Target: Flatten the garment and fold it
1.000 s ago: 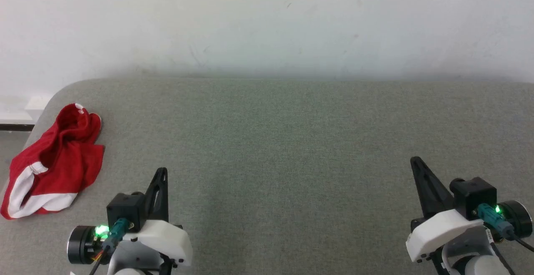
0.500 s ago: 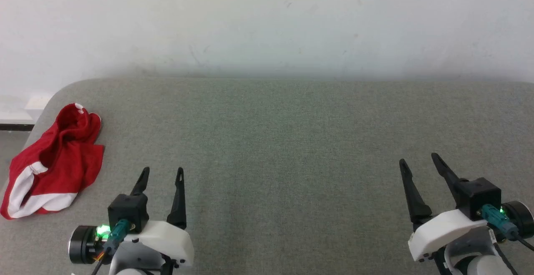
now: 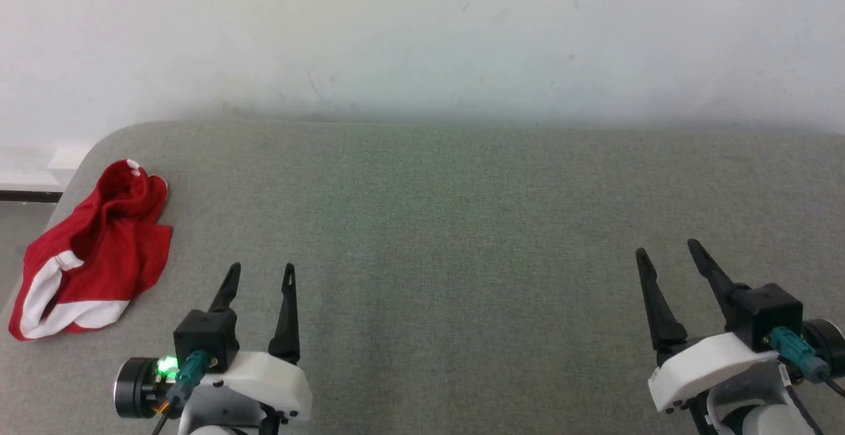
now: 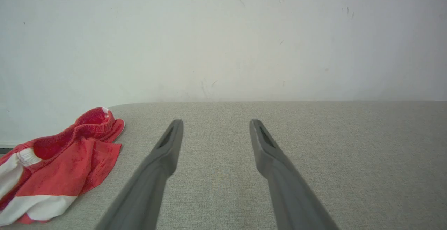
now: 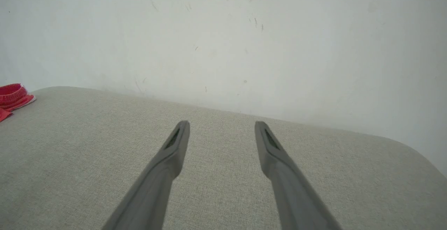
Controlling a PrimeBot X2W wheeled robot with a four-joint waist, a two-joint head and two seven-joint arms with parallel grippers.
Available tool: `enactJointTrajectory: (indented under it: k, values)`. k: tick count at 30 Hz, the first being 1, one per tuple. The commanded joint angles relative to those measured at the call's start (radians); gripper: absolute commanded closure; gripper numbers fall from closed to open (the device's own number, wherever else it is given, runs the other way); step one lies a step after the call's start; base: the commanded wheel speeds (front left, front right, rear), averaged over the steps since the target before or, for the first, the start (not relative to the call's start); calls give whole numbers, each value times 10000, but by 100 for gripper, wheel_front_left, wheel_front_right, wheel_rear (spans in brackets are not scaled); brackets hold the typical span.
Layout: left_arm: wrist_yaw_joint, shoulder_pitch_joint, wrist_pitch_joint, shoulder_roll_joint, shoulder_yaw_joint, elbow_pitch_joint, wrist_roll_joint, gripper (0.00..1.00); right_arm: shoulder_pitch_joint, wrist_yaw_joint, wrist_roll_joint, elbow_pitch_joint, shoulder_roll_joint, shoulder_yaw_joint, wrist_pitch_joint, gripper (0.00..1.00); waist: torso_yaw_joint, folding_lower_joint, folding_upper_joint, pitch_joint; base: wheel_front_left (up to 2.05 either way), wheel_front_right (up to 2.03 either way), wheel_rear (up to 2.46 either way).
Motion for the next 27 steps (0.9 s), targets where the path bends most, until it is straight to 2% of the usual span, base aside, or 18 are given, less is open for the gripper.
enactJointTrajectory:
  k: [1, 14, 27]
  values:
    - [53, 85, -100, -8, -40, 29, -90, 0, 78, -4, 127, -44, 11, 10, -98, 0, 60, -1, -1, -7, 0, 0, 0]
    - [130, 176, -371, -12, -101, 45, -164, 0, 180, -6, 134, -8, 16, 130, -369, 0, 646, -1, -1, -60, 0, 0, 0]
    - [223, 258, -643, -16, -205, 61, -241, 0, 280, -9, 257, 56, 21, 168, -641, 0, 1541, -1, -1, -121, 0, 0, 0]
